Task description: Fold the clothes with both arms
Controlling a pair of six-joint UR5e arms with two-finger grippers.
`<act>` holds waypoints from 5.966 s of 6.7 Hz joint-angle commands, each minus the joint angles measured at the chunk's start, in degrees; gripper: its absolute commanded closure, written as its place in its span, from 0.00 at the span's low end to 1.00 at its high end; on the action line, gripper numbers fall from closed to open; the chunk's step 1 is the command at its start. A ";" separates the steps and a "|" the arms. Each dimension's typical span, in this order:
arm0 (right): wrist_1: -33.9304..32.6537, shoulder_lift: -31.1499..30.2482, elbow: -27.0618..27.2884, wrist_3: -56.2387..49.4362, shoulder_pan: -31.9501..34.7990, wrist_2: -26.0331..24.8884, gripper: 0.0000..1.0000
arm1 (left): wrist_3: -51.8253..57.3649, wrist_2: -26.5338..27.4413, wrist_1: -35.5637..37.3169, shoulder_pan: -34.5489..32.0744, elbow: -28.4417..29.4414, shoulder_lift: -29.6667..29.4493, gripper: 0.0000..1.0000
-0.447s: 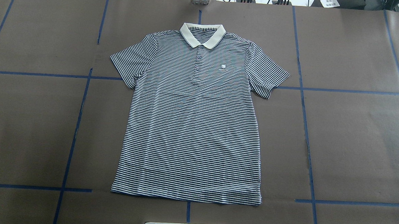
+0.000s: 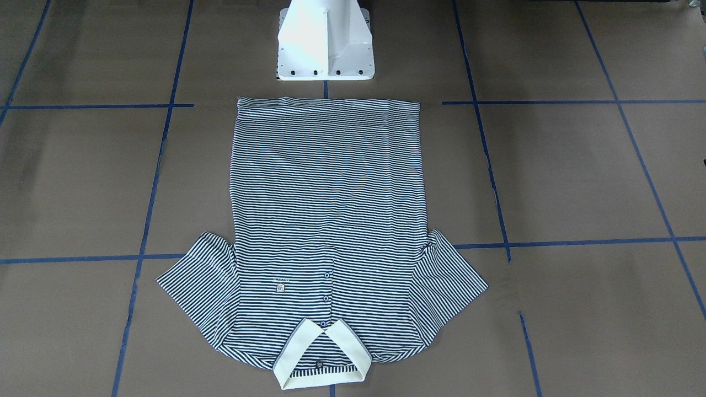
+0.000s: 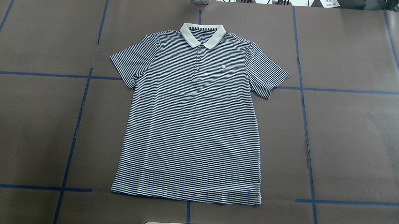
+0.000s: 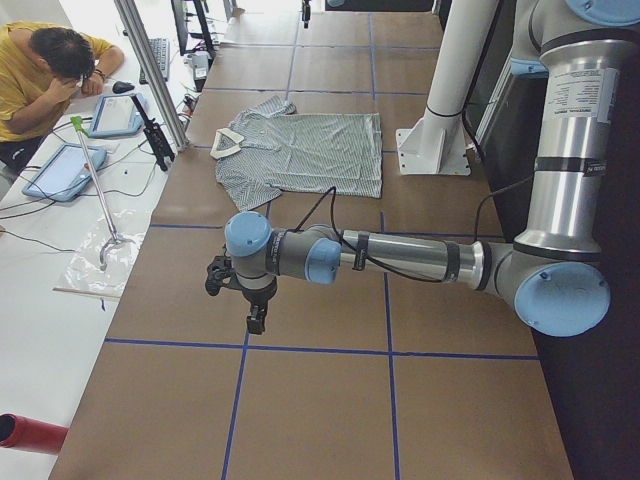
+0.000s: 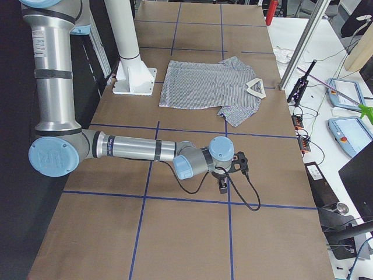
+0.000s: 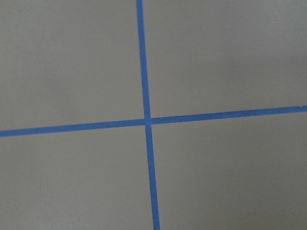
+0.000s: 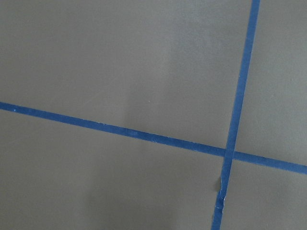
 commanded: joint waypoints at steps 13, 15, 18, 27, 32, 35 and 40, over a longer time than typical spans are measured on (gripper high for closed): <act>11.69 28.41 -13.26 61.93 -30.75 -23.54 0.23 | -17.07 -4.48 -17.55 11.64 0.24 -1.56 0.00; 11.69 28.51 -13.90 62.02 -30.93 -23.55 0.62 | -17.25 -4.48 -17.64 11.73 0.15 -1.56 0.00; 11.78 28.25 -11.62 61.76 -30.93 -23.02 1.00 | -17.34 -4.66 -17.64 11.73 0.24 -1.47 0.00; 10.20 39.08 -10.09 79.23 -36.70 -26.68 1.00 | -17.34 -5.10 -17.64 11.73 0.15 -1.39 0.00; 9.32 56.46 -30.34 84.70 -41.73 -40.23 0.00 | -20.73 -4.48 -19.21 13.30 -2.75 -3.21 0.00; 8.97 42.62 -9.12 85.22 -42.44 -39.81 0.00 | -46.02 8.85 -20.18 27.08 6.94 -21.80 0.00; 9.58 26.40 8.34 84.61 -42.97 -34.09 0.00 | -52.76 16.78 -34.16 33.35 28.96 -34.17 0.26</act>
